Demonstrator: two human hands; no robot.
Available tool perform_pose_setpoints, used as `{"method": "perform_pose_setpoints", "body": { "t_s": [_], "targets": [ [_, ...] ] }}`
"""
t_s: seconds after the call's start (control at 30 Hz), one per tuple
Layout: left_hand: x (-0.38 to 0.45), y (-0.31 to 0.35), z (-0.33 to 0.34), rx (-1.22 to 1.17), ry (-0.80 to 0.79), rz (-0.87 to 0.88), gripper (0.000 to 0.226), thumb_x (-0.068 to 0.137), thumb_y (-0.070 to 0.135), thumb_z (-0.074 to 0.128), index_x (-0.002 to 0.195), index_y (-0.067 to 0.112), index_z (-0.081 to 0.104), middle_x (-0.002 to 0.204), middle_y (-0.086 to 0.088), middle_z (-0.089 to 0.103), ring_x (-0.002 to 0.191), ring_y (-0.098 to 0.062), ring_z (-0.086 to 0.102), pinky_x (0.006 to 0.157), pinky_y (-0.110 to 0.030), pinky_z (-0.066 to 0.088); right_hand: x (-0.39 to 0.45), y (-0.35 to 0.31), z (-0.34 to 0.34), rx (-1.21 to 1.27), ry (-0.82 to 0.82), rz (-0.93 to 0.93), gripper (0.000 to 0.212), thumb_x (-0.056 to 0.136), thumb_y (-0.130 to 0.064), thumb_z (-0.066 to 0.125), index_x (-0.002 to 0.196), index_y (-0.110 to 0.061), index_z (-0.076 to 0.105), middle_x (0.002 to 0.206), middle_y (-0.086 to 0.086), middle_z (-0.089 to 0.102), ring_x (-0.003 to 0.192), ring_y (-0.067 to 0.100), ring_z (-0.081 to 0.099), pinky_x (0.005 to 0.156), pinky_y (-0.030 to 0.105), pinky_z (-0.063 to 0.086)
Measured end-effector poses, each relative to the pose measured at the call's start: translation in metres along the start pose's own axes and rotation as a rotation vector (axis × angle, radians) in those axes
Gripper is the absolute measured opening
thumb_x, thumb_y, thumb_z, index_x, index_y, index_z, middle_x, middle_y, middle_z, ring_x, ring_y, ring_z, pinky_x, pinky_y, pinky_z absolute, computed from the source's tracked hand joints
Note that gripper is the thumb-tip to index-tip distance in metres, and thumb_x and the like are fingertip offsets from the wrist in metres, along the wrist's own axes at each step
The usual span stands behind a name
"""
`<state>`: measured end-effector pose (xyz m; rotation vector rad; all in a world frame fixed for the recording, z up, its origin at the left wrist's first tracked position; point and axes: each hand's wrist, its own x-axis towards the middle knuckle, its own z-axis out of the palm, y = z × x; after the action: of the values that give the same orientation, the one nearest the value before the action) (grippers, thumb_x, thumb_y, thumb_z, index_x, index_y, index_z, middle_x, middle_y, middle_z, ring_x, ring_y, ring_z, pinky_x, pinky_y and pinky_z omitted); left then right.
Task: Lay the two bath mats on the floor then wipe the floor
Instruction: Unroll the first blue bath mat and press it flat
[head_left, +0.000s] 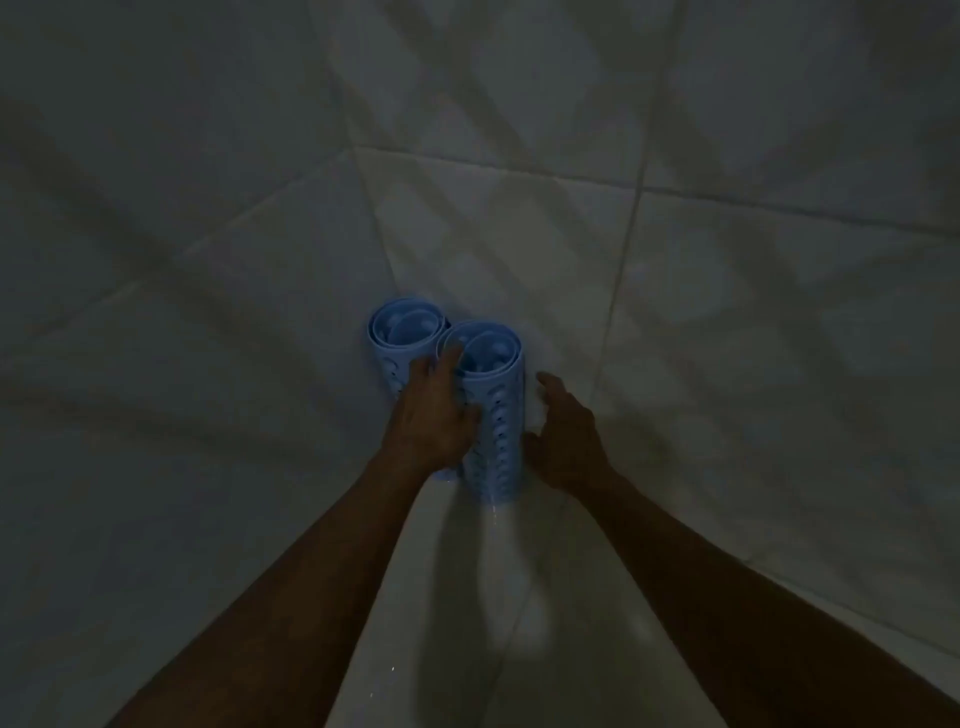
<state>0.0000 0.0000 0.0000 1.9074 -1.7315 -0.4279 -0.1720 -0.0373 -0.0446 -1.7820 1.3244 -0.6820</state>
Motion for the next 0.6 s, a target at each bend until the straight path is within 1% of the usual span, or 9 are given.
{"method": "perform_pose_setpoints", "body": {
  "t_s": [0.07, 0.13, 0.2, 0.23, 0.27, 0.3, 0.37, 0.47, 0.6],
  "targets": [
    [0.003, -0.012, 0.014, 0.004, 0.032, 0.013, 0.070, 0.092, 0.025, 0.068, 0.153, 0.018, 0.032, 0.142, -0.019, 0.042, 0.126, -0.032, 0.047, 0.100, -0.036, 0.042, 0.004, 0.013, 0.016, 0.023, 0.013, -0.076, 0.076, 0.083, 0.001, 0.067, 0.148, -0.006, 0.030, 0.140, 0.017, 0.049, 0.128, 0.027, 0.047, 0.092, 0.013, 0.032],
    [0.009, -0.024, 0.028, -0.027, 0.082, 0.076, 0.055, 0.092, 0.028, 0.069, 0.141, 0.017, 0.044, 0.134, -0.016, 0.050, 0.120, -0.030, 0.052, 0.096, -0.034, 0.044, 0.016, 0.028, 0.032, 0.034, 0.014, -0.107, 0.079, 0.081, 0.000, 0.069, 0.149, -0.009, 0.028, 0.141, 0.012, 0.050, 0.127, 0.022, 0.048, 0.092, 0.010, 0.032],
    [0.011, -0.032, 0.039, -0.083, 0.173, 0.176, 0.042, 0.092, 0.030, 0.070, 0.125, 0.012, 0.051, 0.124, -0.010, 0.059, 0.112, -0.024, 0.056, 0.086, -0.029, 0.045, 0.026, 0.043, 0.049, 0.087, 0.027, -0.126, 0.084, 0.079, -0.009, 0.074, 0.149, -0.017, 0.028, 0.140, 0.007, 0.051, 0.125, 0.022, 0.052, 0.102, 0.026, 0.042],
    [0.012, -0.036, 0.042, -0.120, 0.210, 0.212, 0.039, 0.091, 0.032, 0.071, 0.119, 0.010, 0.053, 0.120, -0.006, 0.062, 0.109, -0.021, 0.059, 0.084, -0.029, 0.046, 0.030, 0.050, 0.055, 0.109, 0.029, -0.134, 0.085, 0.077, -0.013, 0.076, 0.147, -0.020, 0.028, 0.138, 0.006, 0.053, 0.122, 0.022, 0.055, 0.102, 0.035, 0.046],
    [0.013, -0.038, 0.045, -0.151, 0.238, 0.229, 0.039, 0.090, 0.034, 0.073, 0.115, 0.010, 0.054, 0.116, -0.004, 0.065, 0.106, -0.018, 0.061, 0.082, -0.030, 0.050, 0.032, 0.054, 0.059, 0.115, 0.033, -0.137, 0.085, 0.074, -0.016, 0.079, 0.143, -0.022, 0.028, 0.134, 0.005, 0.054, 0.118, 0.023, 0.058, 0.097, 0.039, 0.050],
    [0.013, -0.039, 0.047, -0.187, 0.259, 0.220, 0.040, 0.088, 0.035, 0.075, 0.111, 0.009, 0.055, 0.112, -0.003, 0.066, 0.101, -0.017, 0.063, 0.081, -0.032, 0.053, 0.033, 0.058, 0.062, 0.125, 0.040, -0.138, 0.085, 0.070, -0.018, 0.080, 0.137, -0.023, 0.028, 0.129, 0.004, 0.055, 0.113, 0.022, 0.060, 0.092, 0.038, 0.053],
    [0.011, -0.044, 0.051, -0.224, 0.292, 0.208, 0.040, 0.086, 0.036, 0.076, 0.102, 0.008, 0.053, 0.100, -0.004, 0.066, 0.091, -0.017, 0.063, 0.075, -0.035, 0.054, 0.031, 0.065, 0.067, 0.146, 0.053, -0.146, 0.082, 0.064, -0.018, 0.081, 0.126, -0.022, 0.027, 0.113, -0.004, 0.055, 0.099, 0.016, 0.062, 0.078, 0.026, 0.053],
    [0.000, -0.043, 0.051, -0.236, 0.320, 0.236, 0.037, 0.086, 0.031, 0.077, 0.089, 0.008, 0.048, 0.084, -0.003, 0.059, 0.075, -0.014, 0.055, 0.065, -0.031, 0.047, 0.022, 0.066, 0.067, 0.151, 0.082, -0.149, 0.084, 0.065, -0.006, 0.087, 0.124, -0.016, 0.027, 0.102, -0.014, 0.052, 0.086, 0.001, 0.060, 0.067, 0.013, 0.048],
    [-0.015, -0.035, 0.044, -0.298, 0.354, 0.206, 0.034, 0.087, 0.027, 0.075, 0.084, 0.007, 0.048, 0.074, 0.001, 0.056, 0.064, -0.001, 0.050, 0.058, -0.016, 0.040, 0.000, 0.062, 0.058, 0.216, 0.074, -0.120, 0.087, 0.064, -0.003, 0.089, 0.125, -0.021, 0.030, 0.101, -0.018, 0.056, 0.080, -0.017, 0.060, 0.070, 0.014, 0.054]
  ]
}}
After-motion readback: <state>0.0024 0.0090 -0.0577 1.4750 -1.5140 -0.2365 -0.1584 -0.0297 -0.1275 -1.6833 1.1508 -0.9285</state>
